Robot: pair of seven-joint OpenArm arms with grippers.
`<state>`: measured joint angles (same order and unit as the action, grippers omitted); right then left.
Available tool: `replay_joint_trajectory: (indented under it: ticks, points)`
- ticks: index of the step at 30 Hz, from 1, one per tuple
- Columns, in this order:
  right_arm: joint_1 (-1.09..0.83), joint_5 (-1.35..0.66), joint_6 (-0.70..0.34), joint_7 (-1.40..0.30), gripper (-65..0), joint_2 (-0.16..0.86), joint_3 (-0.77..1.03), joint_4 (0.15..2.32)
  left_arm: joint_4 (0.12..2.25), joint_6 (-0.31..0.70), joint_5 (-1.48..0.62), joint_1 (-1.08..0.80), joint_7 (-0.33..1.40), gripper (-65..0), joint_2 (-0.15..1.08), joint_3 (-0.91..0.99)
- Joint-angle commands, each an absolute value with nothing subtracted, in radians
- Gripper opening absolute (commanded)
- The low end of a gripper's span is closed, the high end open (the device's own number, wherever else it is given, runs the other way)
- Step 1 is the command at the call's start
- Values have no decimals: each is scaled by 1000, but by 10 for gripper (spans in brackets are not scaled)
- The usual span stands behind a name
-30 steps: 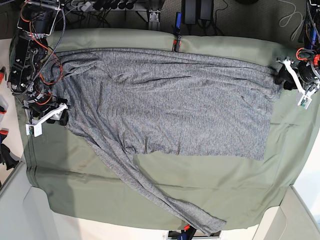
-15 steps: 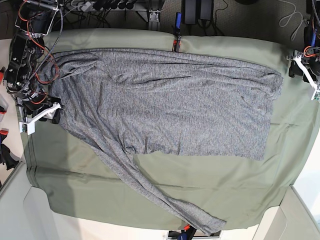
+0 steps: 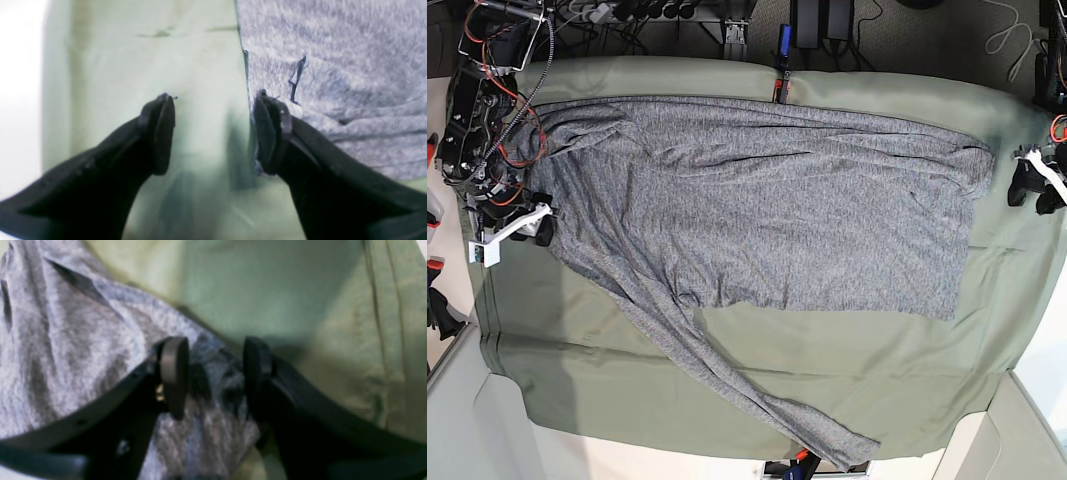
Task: Fold the T-shirt properly
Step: 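Grasp the shirt's side edge with the left gripper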
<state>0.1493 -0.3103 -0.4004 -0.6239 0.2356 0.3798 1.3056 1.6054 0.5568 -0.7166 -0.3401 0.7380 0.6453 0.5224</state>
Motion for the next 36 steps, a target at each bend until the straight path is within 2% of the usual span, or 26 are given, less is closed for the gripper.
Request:
replay_joint_trajectory:
  ticks: [1, 3, 7, 9, 18, 28, 36]
  points:
    - [168, -320, -408, -602, -381, 249, 384, 1320, 1601, 561, -712, -315, 704, -246, 668, 515]
    - [168, -318, -409, -601, -404, 249, 384, 1320, 1562, 561, -697, -276, 689, -246, 668, 479]
    - [169, -298, -409, -601, -589, 249, 384, 1320, 1464, 561, -694, -176, 684, -246, 668, 414]
    - [169, -294, -409, -595, -650, 250, 384, 1320, 1420, 561, -694, -122, 680, -246, 668, 389]
    - [170, -224, -408, -545, -650, 253, 396, 1320, 1214, 561, -683, 130, 638, -246, 667, 252]
    - [168, -224, -408, -546, -650, 252, 411, 1320, 920, 560, -578, 385, 475, -246, 633, 67]
    - [168, -225, -408, -548, -650, 252, 411, 1320, 611, 543, -484, 563, 355, -246, 569, 36]
